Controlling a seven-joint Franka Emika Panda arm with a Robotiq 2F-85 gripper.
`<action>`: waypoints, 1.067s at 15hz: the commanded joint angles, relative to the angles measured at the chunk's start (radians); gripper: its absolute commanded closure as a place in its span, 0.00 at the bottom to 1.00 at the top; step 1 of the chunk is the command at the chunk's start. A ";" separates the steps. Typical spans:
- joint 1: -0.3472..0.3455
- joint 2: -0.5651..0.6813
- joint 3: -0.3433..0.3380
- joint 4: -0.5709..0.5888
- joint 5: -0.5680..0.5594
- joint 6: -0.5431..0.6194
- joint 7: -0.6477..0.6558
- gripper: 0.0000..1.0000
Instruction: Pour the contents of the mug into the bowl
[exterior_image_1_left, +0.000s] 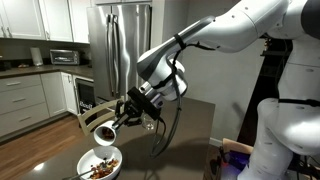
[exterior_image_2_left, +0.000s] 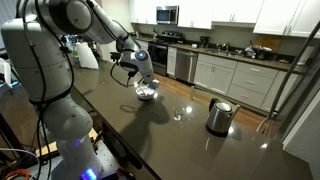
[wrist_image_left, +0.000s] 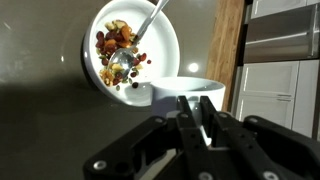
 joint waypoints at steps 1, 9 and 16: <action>0.018 -0.006 0.020 0.016 -0.001 0.058 -0.040 0.94; 0.041 -0.014 0.050 0.004 0.015 0.107 -0.098 0.94; 0.035 0.000 0.053 0.002 0.006 0.085 -0.092 0.84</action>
